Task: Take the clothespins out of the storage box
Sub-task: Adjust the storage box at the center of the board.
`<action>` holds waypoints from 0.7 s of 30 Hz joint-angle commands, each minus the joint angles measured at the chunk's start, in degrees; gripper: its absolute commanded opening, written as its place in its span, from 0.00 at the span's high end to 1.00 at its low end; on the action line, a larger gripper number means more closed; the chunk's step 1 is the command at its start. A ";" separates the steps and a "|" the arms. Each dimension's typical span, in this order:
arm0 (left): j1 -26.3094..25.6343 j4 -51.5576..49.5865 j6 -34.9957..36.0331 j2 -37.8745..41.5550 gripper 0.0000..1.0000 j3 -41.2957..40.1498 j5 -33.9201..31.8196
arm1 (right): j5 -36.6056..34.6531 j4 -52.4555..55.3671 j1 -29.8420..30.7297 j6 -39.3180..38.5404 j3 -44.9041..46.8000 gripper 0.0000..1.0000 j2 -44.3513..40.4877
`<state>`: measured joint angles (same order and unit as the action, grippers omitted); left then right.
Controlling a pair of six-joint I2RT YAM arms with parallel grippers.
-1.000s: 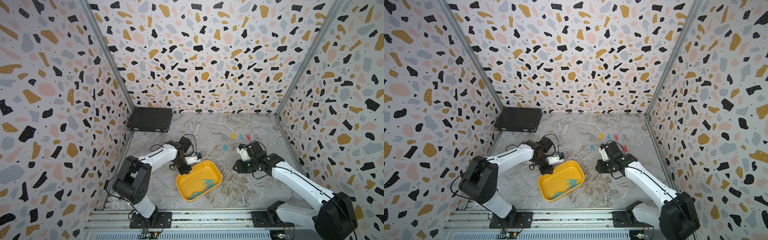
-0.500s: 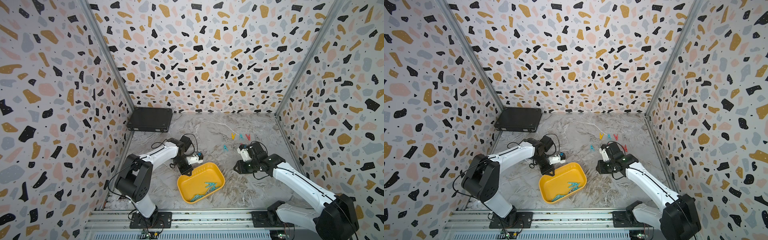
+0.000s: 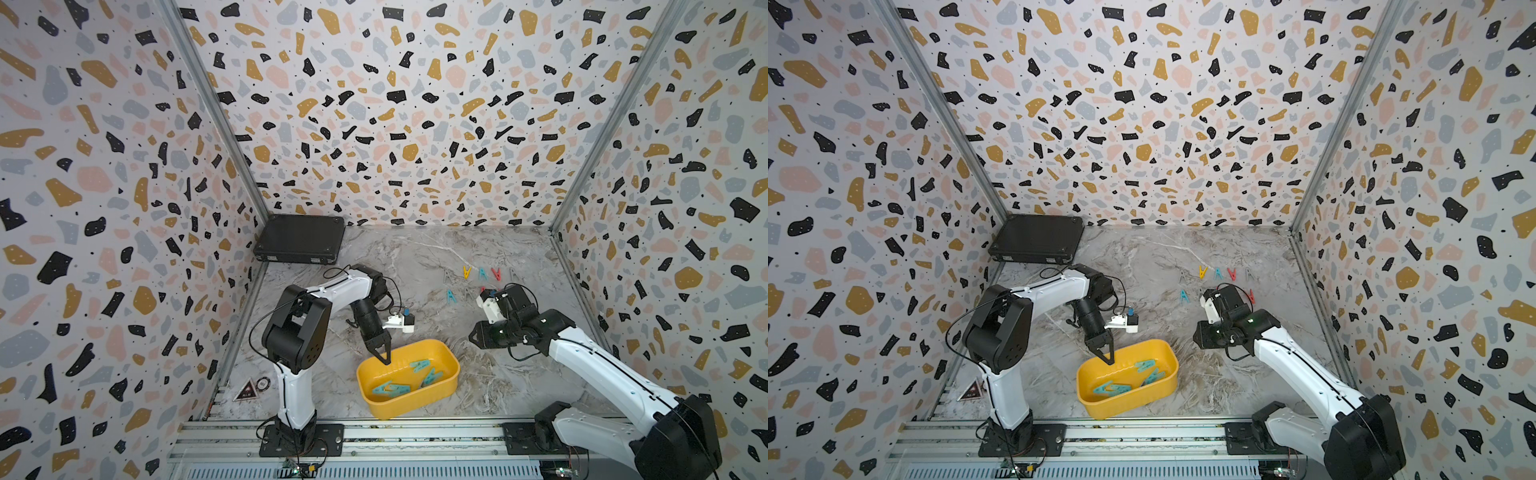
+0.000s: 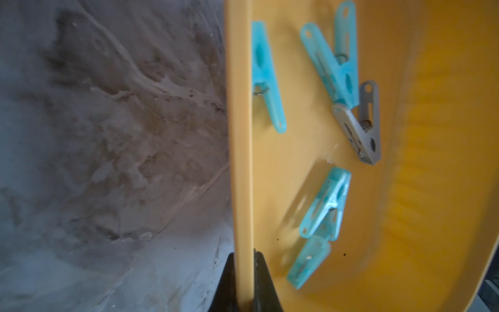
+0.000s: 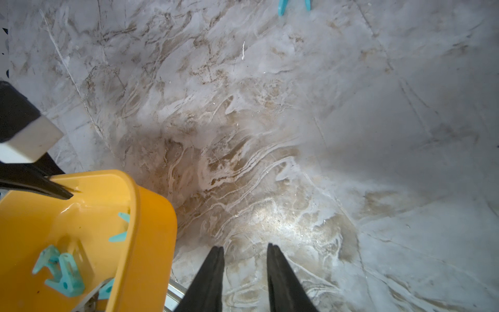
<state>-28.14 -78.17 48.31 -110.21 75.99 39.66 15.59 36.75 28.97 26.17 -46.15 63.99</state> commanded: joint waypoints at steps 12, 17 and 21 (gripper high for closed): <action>0.02 10.83 -4.77 5.64 1.00 -3.64 -12.13 | -1.10 1.59 0.23 0.54 -0.63 0.67 -1.52; 0.02 18.23 -5.17 7.89 1.00 -6.15 -18.98 | -0.86 1.42 0.28 0.48 -0.92 0.67 -0.93; -0.11 23.74 -5.46 9.84 1.00 -7.80 -21.65 | -0.85 1.46 0.28 0.37 -1.17 0.67 -0.62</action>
<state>-28.14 -59.33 43.42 -102.54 69.43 21.26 15.16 36.97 28.97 26.24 -46.15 63.83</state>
